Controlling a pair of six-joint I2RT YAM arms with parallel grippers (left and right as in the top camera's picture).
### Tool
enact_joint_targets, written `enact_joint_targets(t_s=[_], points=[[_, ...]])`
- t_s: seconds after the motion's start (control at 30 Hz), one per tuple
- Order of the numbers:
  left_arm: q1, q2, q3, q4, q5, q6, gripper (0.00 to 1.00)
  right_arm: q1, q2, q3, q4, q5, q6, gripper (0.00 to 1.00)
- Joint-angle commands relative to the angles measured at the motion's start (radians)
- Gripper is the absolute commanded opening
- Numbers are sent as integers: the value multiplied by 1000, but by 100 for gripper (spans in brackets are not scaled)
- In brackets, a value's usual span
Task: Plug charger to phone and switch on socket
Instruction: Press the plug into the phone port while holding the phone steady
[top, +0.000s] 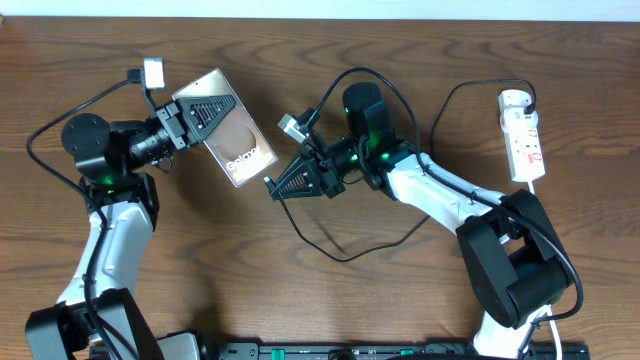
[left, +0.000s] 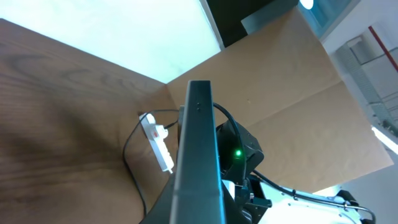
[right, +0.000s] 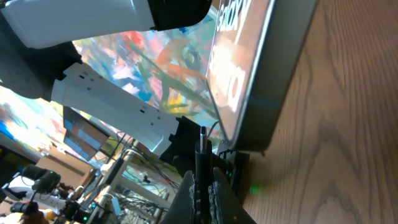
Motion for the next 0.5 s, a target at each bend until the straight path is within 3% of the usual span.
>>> enact_joint_targets(t_s=[0.0, 0.47], points=[[2, -2, 11, 9, 3, -23, 7, 0, -1, 12, 0, -12, 4, 1], [-13, -2, 11, 10, 34, -2, 8, 0, -1, 12, 0, -11, 4, 1]])
